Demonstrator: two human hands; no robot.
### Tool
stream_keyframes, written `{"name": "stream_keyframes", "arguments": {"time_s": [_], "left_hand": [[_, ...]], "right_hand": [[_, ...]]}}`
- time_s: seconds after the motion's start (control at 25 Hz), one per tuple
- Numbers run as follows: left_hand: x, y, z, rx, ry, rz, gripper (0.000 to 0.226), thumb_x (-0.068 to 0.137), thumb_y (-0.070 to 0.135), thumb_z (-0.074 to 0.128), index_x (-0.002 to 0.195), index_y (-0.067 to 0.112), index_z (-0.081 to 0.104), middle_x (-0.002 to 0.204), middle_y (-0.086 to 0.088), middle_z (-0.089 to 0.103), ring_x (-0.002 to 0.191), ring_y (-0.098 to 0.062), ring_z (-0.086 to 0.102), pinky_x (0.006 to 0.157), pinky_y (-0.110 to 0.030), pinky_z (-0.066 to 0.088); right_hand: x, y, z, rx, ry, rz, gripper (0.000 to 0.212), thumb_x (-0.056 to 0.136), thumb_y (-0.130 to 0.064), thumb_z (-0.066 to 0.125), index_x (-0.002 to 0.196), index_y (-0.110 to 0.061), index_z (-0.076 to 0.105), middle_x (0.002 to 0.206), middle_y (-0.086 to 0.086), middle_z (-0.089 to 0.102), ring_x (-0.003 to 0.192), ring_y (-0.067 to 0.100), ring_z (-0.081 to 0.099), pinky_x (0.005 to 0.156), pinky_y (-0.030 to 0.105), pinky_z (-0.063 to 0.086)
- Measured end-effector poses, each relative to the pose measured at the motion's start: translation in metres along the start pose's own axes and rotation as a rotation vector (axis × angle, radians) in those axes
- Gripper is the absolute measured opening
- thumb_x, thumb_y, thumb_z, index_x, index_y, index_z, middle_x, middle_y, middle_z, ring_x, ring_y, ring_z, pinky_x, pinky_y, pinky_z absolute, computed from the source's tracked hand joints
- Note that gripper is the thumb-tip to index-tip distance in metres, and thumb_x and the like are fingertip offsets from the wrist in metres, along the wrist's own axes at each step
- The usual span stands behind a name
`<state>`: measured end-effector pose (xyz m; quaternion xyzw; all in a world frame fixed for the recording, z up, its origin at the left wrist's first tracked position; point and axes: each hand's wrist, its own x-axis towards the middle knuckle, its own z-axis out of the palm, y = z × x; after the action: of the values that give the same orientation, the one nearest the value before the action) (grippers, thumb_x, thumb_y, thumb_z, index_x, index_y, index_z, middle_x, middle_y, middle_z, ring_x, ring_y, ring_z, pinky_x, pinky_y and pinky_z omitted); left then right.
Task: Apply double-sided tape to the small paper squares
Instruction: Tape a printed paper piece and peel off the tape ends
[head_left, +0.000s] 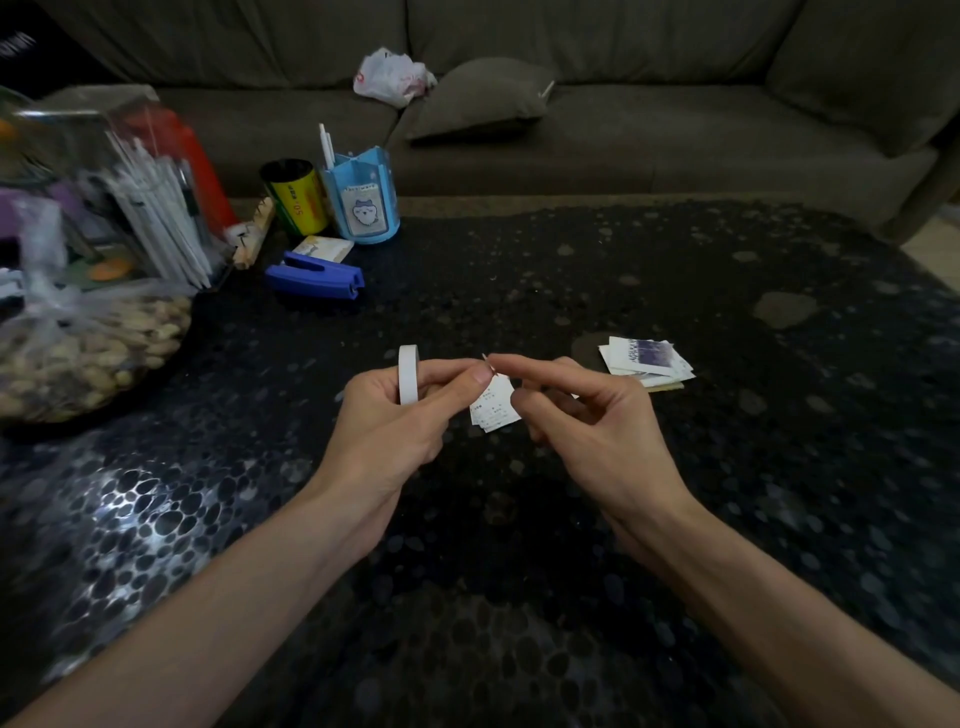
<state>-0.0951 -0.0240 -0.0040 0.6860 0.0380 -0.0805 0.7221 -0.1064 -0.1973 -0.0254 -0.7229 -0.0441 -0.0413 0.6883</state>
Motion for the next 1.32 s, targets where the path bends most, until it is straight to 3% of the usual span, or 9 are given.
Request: {"name": "stream_keyframes", "arguments": {"time_s": [0.16, 0.32, 0.68, 0.92, 1.12, 1.24, 1.32], "left_hand": [[-0.0010, 0.0013, 0.0006, -0.010, 0.005, -0.010, 0.027, 0.080, 0.037, 0.076, 0.100, 0.021, 0.084, 0.050, 0.009, 0.052, 0.050, -0.009, 0.032, 0.052, -0.024, 0.029], [0.0000, 0.0007, 0.0010, 0.015, 0.018, -0.008, 0.018, 0.086, 0.033, 0.076, 0.099, 0.022, 0.084, 0.049, 0.010, 0.052, 0.048, -0.007, 0.033, 0.048, -0.015, 0.036], [-0.0031, 0.0030, 0.0052, 0.047, 0.027, 0.022, 0.017, 0.089, 0.028, 0.075, 0.101, 0.019, 0.083, 0.049, 0.015, 0.055, 0.044, -0.003, 0.047, 0.054, -0.019, 0.034], [-0.0040, 0.0050, 0.0049, 0.032, 0.018, 0.035, 0.031, 0.074, 0.038, 0.076, 0.099, 0.020, 0.083, 0.053, 0.011, 0.059, 0.047, 0.000, 0.052, 0.055, -0.017, 0.038], [-0.0005, 0.0025, 0.0014, 0.115, 0.072, 0.119, 0.022, 0.078, 0.034, 0.080, 0.096, 0.021, 0.083, 0.060, 0.005, 0.064, 0.052, 0.001, 0.057, 0.060, -0.016, 0.044], [0.0019, -0.0004, -0.0006, 0.194, 0.098, 0.201, 0.023, 0.073, 0.039, 0.082, 0.091, 0.024, 0.083, 0.058, -0.001, 0.055, 0.056, -0.009, 0.050, 0.066, -0.022, 0.052], [0.0030, -0.0015, -0.0005, 0.205, 0.098, 0.209, 0.021, 0.075, 0.038, 0.083, 0.093, 0.026, 0.083, 0.057, -0.002, 0.049, 0.058, -0.016, 0.045, 0.072, -0.035, 0.055]], "right_hand": [[-0.0001, 0.0001, 0.0000, 0.005, -0.002, -0.001, 0.038, 0.097, -0.002, 0.067, 0.111, -0.034, 0.083, 0.088, 0.014, 0.056, 0.074, 0.028, 0.042, 0.072, 0.042, 0.040], [-0.0008, -0.0002, 0.0000, 0.007, -0.003, 0.008, 0.038, 0.097, -0.002, 0.067, 0.111, -0.034, 0.083, 0.092, 0.018, 0.056, 0.075, 0.028, 0.042, 0.072, 0.042, 0.040], [-0.0014, -0.0009, 0.0000, 0.029, 0.019, 0.012, 0.027, 0.095, -0.011, 0.074, 0.107, -0.033, 0.084, 0.085, 0.006, 0.064, 0.074, 0.027, 0.043, 0.072, 0.042, 0.040], [-0.0021, -0.0032, -0.0006, 0.027, 0.002, 0.031, 0.024, 0.095, -0.014, 0.075, 0.109, -0.032, 0.083, 0.083, -0.007, 0.070, 0.075, 0.021, 0.048, 0.074, 0.037, 0.045], [-0.0025, -0.0048, -0.0004, 0.027, -0.008, 0.036, 0.022, 0.095, -0.015, 0.076, 0.108, -0.030, 0.083, 0.088, -0.002, 0.073, 0.075, 0.017, 0.054, 0.073, 0.031, 0.048], [-0.0021, -0.0070, -0.0011, 0.040, 0.006, 0.017, 0.013, 0.092, -0.015, 0.078, 0.102, -0.021, 0.084, 0.090, 0.013, 0.073, 0.073, 0.007, 0.058, 0.072, 0.022, 0.050], [-0.0012, -0.0071, -0.0013, 0.068, 0.021, 0.029, 0.009, 0.093, -0.013, 0.078, 0.100, -0.014, 0.082, 0.082, 0.007, 0.072, 0.069, 0.000, 0.059, 0.070, 0.016, 0.049]]}}
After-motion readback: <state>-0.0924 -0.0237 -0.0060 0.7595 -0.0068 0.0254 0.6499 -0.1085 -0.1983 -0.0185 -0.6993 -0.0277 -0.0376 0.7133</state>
